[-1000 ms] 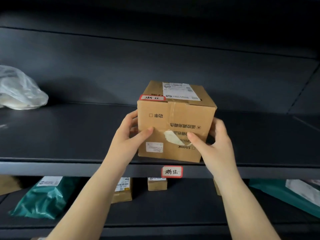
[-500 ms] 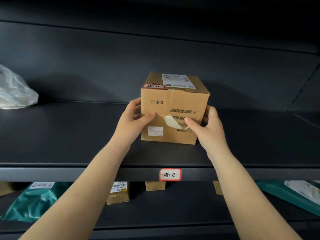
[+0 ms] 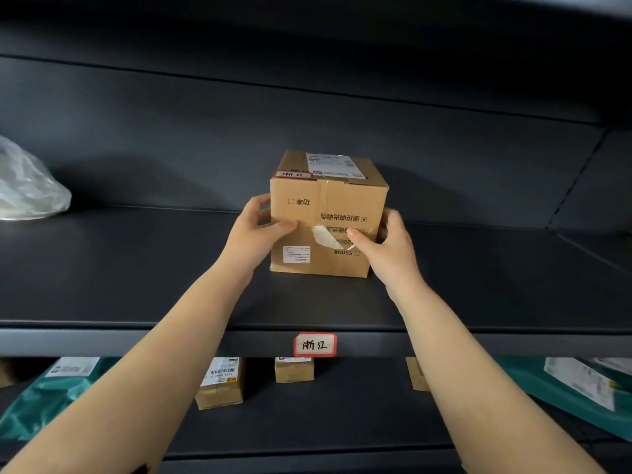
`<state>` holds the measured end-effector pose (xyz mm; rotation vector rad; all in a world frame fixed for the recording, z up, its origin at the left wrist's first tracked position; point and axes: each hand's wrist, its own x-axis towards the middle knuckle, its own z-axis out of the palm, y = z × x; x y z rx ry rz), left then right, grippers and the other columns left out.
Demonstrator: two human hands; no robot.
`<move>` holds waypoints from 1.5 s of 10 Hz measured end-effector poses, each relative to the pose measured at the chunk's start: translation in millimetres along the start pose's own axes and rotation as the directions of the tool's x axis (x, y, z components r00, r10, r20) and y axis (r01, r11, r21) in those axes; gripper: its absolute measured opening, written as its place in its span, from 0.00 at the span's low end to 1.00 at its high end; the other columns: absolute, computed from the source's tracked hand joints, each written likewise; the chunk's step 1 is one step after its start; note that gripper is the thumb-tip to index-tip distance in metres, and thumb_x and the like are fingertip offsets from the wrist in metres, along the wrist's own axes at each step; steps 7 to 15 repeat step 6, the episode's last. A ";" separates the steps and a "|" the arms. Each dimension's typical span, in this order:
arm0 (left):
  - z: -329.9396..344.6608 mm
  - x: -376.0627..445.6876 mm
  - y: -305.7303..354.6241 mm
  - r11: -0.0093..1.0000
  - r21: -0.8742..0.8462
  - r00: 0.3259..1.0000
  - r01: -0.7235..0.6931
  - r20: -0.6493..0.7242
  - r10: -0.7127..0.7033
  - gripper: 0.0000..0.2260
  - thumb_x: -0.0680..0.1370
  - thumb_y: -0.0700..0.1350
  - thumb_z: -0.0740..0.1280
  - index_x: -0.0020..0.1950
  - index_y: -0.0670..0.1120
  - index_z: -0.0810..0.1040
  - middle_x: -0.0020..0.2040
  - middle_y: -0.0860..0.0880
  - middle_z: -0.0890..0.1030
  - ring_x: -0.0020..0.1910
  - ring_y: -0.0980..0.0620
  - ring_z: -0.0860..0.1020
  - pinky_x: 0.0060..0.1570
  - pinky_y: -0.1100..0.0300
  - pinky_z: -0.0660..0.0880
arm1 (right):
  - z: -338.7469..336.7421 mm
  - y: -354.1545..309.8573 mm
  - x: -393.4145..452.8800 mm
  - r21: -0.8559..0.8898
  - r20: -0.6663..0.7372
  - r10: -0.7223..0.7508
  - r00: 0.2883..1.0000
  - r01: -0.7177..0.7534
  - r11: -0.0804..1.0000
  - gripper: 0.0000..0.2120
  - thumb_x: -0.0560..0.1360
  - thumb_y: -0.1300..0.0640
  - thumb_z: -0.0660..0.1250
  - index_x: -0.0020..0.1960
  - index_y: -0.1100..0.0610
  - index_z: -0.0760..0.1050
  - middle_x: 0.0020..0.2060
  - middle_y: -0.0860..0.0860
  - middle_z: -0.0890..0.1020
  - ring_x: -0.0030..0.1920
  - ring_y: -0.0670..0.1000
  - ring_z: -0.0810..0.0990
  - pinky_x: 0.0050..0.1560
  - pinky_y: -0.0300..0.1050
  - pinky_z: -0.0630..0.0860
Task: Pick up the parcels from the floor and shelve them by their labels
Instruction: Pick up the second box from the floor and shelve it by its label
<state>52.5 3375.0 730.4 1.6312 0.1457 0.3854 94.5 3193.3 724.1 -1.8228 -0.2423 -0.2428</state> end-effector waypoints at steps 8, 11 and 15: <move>-3.5 -33.8 -26.2 0.999 0.032 0.998 0.021 -0.066 -0.019 0.22 0.72 0.46 0.69 0.65 0.52 0.70 0.60 0.50 0.79 0.57 0.51 0.77 0.60 0.49 0.73 | -116.0 -117.7 -97.3 0.127 -0.065 -0.510 0.857 0.514 0.848 0.09 0.66 0.54 0.72 0.44 0.43 0.76 0.41 0.36 0.81 0.46 0.36 0.79 0.53 0.53 0.79; -3.5 -33.8 -26.2 0.999 0.032 0.998 0.021 -0.066 -0.019 0.22 0.72 0.46 0.69 0.65 0.52 0.70 0.60 0.50 0.79 0.57 0.51 0.77 0.60 0.49 0.73 | -116.0 -117.7 -97.3 0.127 -0.065 -0.510 0.857 0.514 0.848 0.09 0.66 0.54 0.72 0.44 0.43 0.76 0.41 0.36 0.81 0.46 0.36 0.79 0.53 0.53 0.79; -3.5 -33.8 -26.2 0.999 0.032 0.998 0.021 -0.066 -0.019 0.22 0.72 0.46 0.69 0.65 0.52 0.70 0.60 0.50 0.79 0.57 0.51 0.77 0.60 0.49 0.73 | -116.0 -117.7 -97.3 0.127 -0.065 -0.510 0.857 0.514 0.848 0.09 0.66 0.54 0.72 0.44 0.43 0.76 0.41 0.36 0.81 0.46 0.36 0.79 0.53 0.53 0.79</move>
